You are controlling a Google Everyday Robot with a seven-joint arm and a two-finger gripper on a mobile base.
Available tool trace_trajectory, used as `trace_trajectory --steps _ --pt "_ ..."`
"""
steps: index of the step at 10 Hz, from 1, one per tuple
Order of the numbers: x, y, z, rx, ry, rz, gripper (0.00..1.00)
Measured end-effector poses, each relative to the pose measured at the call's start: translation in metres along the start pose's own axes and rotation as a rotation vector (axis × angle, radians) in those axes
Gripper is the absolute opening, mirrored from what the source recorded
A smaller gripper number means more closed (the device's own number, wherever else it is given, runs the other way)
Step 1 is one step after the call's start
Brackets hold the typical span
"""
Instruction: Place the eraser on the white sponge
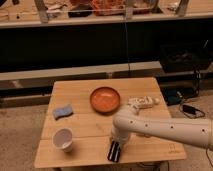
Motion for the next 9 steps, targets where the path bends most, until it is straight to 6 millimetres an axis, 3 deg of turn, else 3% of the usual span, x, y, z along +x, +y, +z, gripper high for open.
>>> trace_trajectory --steps 9 --pt "0.01 0.005 -0.03 0.025 0.016 0.017 0.01"
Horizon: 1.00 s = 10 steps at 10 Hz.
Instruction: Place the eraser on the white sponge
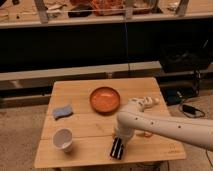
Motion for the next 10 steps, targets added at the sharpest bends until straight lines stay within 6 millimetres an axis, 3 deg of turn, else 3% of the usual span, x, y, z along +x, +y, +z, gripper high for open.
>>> trace_trajectory --steps 7,10 --pt "0.01 -0.004 -0.019 0.029 0.01 0.011 0.01" --pt "0.019 -0.014 -0.025 0.037 0.018 0.018 0.01"
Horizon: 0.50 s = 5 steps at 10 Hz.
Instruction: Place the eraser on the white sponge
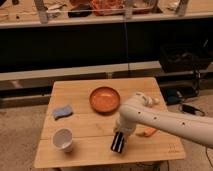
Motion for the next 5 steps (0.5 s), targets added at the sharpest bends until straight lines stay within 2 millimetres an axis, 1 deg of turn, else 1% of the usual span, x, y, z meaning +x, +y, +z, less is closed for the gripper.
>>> trace_trajectory --steps 3,5 --pt "0.005 -0.007 -0.006 0.001 0.008 0.006 0.01" --pt "0.007 -0.022 -0.011 0.002 0.012 -0.003 0.01"
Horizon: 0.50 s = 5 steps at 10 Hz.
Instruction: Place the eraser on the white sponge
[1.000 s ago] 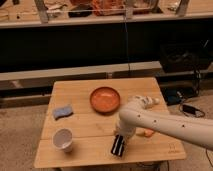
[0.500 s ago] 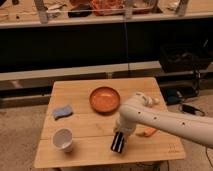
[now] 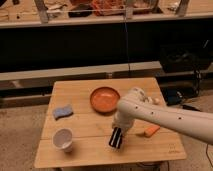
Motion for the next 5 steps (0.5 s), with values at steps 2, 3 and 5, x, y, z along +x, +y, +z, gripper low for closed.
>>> trace_trajectory --steps 2,3,5 --pt "0.005 -0.007 -0.008 -0.009 0.009 -0.001 0.01" --pt "0.005 -0.013 -0.01 -0.011 0.01 -0.009 0.01" --pt "0.003 -0.027 -0.015 -0.009 0.014 -0.024 0.01"
